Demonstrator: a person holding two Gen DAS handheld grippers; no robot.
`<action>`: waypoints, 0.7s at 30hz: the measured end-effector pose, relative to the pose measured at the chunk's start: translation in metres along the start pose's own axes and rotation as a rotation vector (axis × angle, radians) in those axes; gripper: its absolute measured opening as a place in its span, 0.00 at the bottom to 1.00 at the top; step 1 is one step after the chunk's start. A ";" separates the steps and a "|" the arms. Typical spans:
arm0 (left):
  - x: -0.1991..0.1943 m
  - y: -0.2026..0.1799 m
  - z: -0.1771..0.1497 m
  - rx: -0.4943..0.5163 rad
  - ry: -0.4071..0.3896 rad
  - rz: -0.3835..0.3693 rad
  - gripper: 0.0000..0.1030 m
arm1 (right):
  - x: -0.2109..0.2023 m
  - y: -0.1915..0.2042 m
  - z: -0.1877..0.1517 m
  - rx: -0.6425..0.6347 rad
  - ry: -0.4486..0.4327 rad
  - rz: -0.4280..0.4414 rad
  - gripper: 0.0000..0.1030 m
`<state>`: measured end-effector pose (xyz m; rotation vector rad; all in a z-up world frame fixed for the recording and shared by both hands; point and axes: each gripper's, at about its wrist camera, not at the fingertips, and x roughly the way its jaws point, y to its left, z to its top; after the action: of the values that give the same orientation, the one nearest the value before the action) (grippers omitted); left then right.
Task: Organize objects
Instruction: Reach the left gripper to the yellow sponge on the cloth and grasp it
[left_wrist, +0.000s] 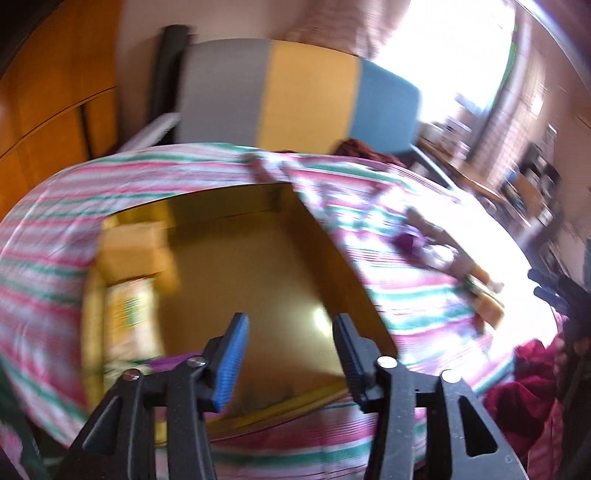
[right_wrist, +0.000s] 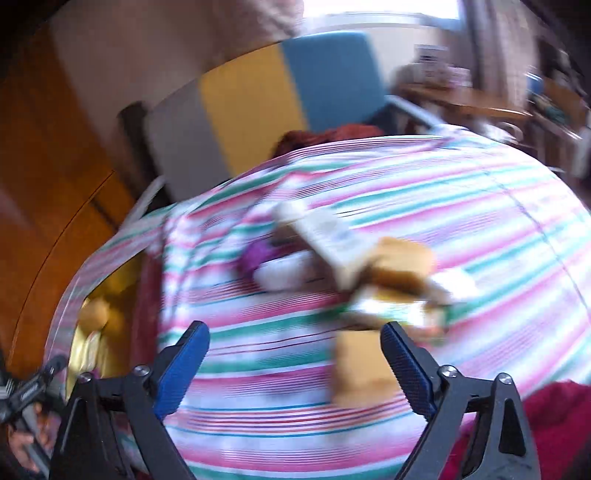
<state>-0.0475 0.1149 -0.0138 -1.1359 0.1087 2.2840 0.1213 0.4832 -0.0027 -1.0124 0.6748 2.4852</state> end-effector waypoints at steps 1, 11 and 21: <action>0.005 -0.014 0.003 0.031 0.007 -0.023 0.56 | -0.002 -0.013 0.000 0.029 -0.013 -0.027 0.95; 0.069 -0.164 0.014 0.362 0.101 -0.258 0.72 | -0.028 -0.087 -0.005 0.339 -0.185 0.096 1.00; 0.109 -0.268 0.007 0.582 0.166 -0.405 0.83 | -0.019 -0.124 -0.018 0.562 -0.222 0.270 1.00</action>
<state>0.0390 0.3899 -0.0444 -0.9271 0.5210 1.6425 0.2056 0.5710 -0.0363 -0.4524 1.4022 2.3457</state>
